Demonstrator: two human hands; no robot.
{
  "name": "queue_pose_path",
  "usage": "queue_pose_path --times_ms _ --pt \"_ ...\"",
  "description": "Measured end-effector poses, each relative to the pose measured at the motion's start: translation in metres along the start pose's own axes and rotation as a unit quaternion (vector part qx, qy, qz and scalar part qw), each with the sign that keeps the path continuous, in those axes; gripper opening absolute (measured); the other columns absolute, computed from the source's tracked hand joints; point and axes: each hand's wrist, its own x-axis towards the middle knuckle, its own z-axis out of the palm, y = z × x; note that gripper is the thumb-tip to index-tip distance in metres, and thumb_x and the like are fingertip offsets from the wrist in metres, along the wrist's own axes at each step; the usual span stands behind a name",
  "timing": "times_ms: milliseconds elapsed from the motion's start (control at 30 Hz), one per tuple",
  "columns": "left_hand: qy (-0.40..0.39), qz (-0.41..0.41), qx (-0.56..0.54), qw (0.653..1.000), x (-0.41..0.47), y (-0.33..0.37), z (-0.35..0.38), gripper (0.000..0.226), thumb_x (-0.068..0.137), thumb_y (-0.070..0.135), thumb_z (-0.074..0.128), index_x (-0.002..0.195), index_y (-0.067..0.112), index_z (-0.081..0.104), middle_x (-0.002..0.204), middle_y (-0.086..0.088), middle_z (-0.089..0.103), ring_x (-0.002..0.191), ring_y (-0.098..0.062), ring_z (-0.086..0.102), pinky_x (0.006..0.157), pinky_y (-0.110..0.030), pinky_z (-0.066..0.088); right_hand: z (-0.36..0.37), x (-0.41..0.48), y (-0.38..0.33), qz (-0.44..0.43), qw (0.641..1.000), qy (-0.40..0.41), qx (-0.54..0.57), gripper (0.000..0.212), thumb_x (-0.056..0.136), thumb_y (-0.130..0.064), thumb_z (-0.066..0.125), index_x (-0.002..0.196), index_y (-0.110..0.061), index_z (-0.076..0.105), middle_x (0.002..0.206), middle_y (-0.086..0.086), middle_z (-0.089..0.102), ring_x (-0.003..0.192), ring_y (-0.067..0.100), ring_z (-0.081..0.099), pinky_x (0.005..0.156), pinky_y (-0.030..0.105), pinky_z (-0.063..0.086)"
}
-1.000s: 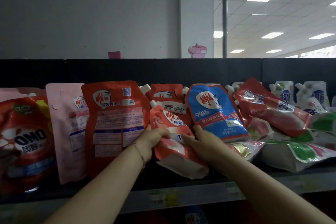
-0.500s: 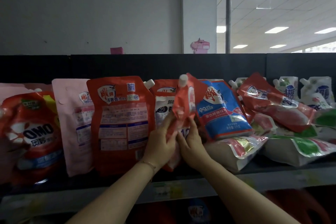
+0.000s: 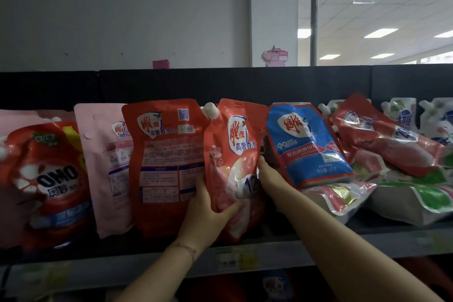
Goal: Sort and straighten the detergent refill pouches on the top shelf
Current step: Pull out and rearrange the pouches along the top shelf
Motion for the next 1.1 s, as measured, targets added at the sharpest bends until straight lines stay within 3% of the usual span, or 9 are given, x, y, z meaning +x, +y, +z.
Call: queue_pose_path --times_ms 133,300,400,600,733,833,967,1033,1100 --pt "0.015 0.009 0.002 1.0 -0.001 -0.005 0.001 0.094 0.068 0.044 0.082 0.142 0.025 0.028 0.118 0.015 0.056 0.099 0.009 0.054 0.081 0.002 0.035 0.003 0.006 -0.003 -0.011 1.0 0.003 -0.003 0.069 0.1 -0.055 0.022 0.139 -0.004 0.045 0.141 0.019 0.047 0.129 0.034 0.044 0.111 0.044 0.032" --pt "0.042 0.034 -0.008 0.999 0.0 -0.015 0.004 0.07 0.073 0.028 0.082 0.13 0.027 0.041 0.114 0.016 0.061 0.103 0.01 0.058 0.084 -0.001 0.039 -0.006 0.018 -0.013 0.017 0.981 -0.07 0.178 0.046 0.101 -0.042 0.037 0.111 -0.008 0.066 0.119 0.015 0.065 0.107 0.029 0.063 0.103 0.044 0.045" --pt "0.045 0.042 -0.024 0.998 0.0 -0.015 0.002 0.066 0.074 0.017 0.081 0.125 0.027 0.041 0.113 0.018 0.059 0.102 0.016 0.056 0.082 0.0 0.04 -0.01 0.03 -0.012 0.029 0.985 -0.087 0.147 0.055 0.098 -0.05 0.038 0.121 -0.007 0.064 0.119 0.017 0.066 0.11 0.033 0.062 0.103 0.046 0.046" --pt "0.048 0.041 -0.013 0.998 0.002 -0.019 0.002 0.055 0.075 0.02 0.08 0.117 0.018 0.043 0.105 0.006 0.065 0.092 0.003 0.064 0.082 -0.015 0.051 -0.004 0.032 -0.003 0.072 0.979 -0.177 0.068 0.089 0.084 -0.08 0.017 0.135 -0.016 0.051 0.134 0.014 0.055 0.126 0.032 0.05 0.107 0.043 0.038" --pt "0.051 0.043 -0.004 0.998 0.003 -0.019 0.003 0.05 0.076 0.016 0.079 0.111 0.014 0.042 0.1 0.008 0.064 0.087 0.008 0.063 0.073 -0.006 0.047 0.005 0.037 0.0 0.061 0.978 -0.186 0.066 0.087 0.087 -0.077 0.012 0.147 -0.018 0.034 0.144 0.012 0.046 0.132 0.029 0.043 0.112 0.04 0.032" --pt "0.06 0.055 0.01 0.997 0.003 -0.019 0.004 0.05 0.076 0.015 0.079 0.108 0.013 0.04 0.092 0.007 0.063 0.082 0.01 0.061 0.067 -0.003 0.043 0.008 0.034 -0.003 0.042 0.973 -0.207 0.093 0.08 0.094 -0.066 0.007 0.142 -0.013 0.042 0.142 0.016 0.048 0.132 0.031 0.044 0.105 0.037 0.035" --pt "0.065 0.068 0.02 0.995 0.005 -0.019 0.006 0.054 0.075 0.021 0.079 0.109 0.015 0.038 0.092 0.009 0.061 0.084 0.009 0.061 0.068 -0.005 0.046 0.028 0.037 -0.001 -0.011 0.975 -0.164 0.15 0.065 0.101 -0.051 0.011 0.133 -0.008 0.048 0.121 0.018 0.06 0.103 0.024 0.058 0.085 0.027 0.045" --pt "0.067 0.071 0.025 0.995 0.005 -0.021 0.006 0.057 0.075 0.024 0.079 0.112 0.017 0.036 0.096 0.009 0.062 0.085 0.008 0.061 0.069 -0.005 0.046 0.036 0.037 -0.001 -0.007 0.98 -0.123 0.158 0.059 0.099 -0.055 0.02 0.127 -0.011 0.05 0.115 0.015 0.06 0.108 0.022 0.055 0.096 0.027 0.043" --pt "0.069 0.074 0.029 0.994 0.004 -0.02 0.006 0.06 0.075 0.025 0.079 0.114 0.018 0.035 0.099 0.009 0.061 0.087 0.009 0.061 0.071 -0.005 0.046 0.036 0.044 0.006 -0.001 0.984 -0.098 0.15 0.069 0.096 -0.061 0.033 0.136 -0.006 0.046 0.132 0.013 0.053 0.126 0.025 0.047 0.112 0.036 0.033"
